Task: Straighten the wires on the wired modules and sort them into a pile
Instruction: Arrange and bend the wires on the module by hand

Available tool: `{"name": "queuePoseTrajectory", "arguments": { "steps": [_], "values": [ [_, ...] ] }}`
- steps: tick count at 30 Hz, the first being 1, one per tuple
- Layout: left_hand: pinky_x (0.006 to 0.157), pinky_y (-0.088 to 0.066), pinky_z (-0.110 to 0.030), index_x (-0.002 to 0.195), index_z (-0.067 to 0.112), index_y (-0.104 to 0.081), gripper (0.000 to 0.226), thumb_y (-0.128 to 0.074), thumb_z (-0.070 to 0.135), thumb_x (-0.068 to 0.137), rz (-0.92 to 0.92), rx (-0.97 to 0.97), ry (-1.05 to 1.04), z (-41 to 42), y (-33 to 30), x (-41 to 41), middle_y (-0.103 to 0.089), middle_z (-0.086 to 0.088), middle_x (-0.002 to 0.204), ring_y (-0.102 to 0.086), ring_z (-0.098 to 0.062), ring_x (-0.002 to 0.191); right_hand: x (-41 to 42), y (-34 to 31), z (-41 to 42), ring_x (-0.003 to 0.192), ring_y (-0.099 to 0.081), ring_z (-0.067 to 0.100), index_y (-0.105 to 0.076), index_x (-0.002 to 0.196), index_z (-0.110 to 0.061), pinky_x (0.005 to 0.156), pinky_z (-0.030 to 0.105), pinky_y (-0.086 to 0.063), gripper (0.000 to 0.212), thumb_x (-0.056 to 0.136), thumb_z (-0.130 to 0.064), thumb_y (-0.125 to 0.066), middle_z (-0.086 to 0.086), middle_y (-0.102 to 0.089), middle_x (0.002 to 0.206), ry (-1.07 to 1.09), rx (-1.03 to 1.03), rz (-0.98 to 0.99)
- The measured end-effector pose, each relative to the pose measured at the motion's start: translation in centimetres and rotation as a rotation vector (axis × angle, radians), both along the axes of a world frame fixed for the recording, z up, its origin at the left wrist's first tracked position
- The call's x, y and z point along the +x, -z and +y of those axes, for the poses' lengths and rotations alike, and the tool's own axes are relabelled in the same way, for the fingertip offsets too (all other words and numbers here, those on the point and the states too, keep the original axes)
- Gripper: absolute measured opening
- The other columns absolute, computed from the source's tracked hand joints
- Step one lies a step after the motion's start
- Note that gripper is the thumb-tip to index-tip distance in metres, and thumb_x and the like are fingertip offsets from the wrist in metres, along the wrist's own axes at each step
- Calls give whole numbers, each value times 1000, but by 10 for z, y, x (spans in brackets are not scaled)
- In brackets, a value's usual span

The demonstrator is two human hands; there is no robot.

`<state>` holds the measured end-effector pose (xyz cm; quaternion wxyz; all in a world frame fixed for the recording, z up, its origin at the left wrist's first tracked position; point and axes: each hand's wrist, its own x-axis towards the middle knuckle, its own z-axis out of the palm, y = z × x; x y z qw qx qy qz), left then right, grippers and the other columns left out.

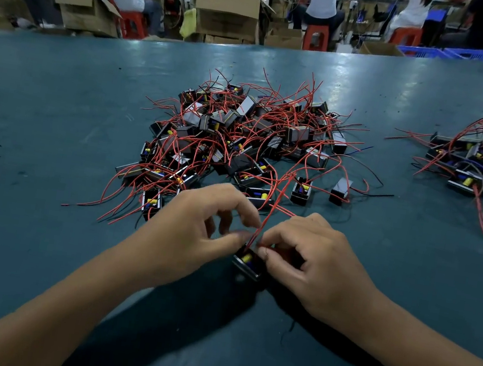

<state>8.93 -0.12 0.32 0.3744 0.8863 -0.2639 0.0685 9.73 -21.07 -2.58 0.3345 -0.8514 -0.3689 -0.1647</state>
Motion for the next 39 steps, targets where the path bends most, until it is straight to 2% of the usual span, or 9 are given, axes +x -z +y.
{"name": "queuePoseTrajectory", "arguments": {
  "steps": [3,9,14,19,24,27,30,34,39],
  "values": [
    [75,-44,-16,101,24,-73,17,-77,15,87,-142,124,110,6,2,5,-62,12,104,-58,-7,88,1,1,-1,83,-39,-25,-71,84,-16,76,18,-32,4,83,-17,-67,-22,-58,81,-5,7,13],
    [77,-50,-33,101,19,-75,16,-69,31,92,-325,214,157,9,7,10,-62,10,102,-58,-13,93,1,0,-2,80,-41,-22,-71,84,-17,76,19,-32,5,84,-19,-67,-26,-52,78,-21,6,10],
    [72,-49,-32,96,17,-76,15,-68,30,93,-385,228,168,7,10,12,-65,5,95,-54,-12,87,1,1,-1,74,-39,-12,-72,84,-17,76,12,-30,5,84,-19,-67,-12,-64,75,-23,5,30],
    [73,-47,-28,94,17,-75,17,-67,33,93,-353,237,139,5,7,9,-63,5,94,-57,-13,87,0,0,-1,72,-43,-3,-71,82,-15,75,19,-33,5,83,-18,-66,-8,-66,74,-17,11,39],
    [62,-36,-16,85,24,-70,10,-70,28,93,-48,84,64,-2,6,1,-58,15,77,-50,-3,69,0,0,0,75,-50,4,-74,85,-18,77,27,-37,8,84,-20,-66,-6,-68,75,3,19,50],
    [54,-34,-20,78,23,-72,14,-72,24,92,217,-87,10,-4,6,-1,-61,2,66,-44,-4,58,0,0,-1,74,-50,4,-74,86,-18,78,31,-37,8,84,-21,-67,-6,-68,75,12,24,59],
    [48,-26,-25,74,12,-72,18,-73,20,90,422,-248,-96,-8,7,-2,-52,-2,56,-37,-10,52,0,1,0,69,-46,1,-73,82,-16,77,30,-36,4,83,-18,-69,-7,-65,70,18,28,57],
    [48,-21,-28,67,6,-66,24,-73,16,88,511,-308,-199,-17,7,-3,-47,-6,59,-30,-14,51,-1,1,0,68,-45,2,-70,78,-17,75,19,-33,5,82,-16,-69,-7,-63,65,40,47,68],
    [40,-21,-18,55,15,-65,28,-65,11,83,793,-521,-268,-24,9,-7,-45,-2,54,-30,-11,44,-4,0,4,66,-41,0,-69,76,-15,76,29,-35,6,82,-16,-68,-9,-62,66,44,11,9]
  ]
}}
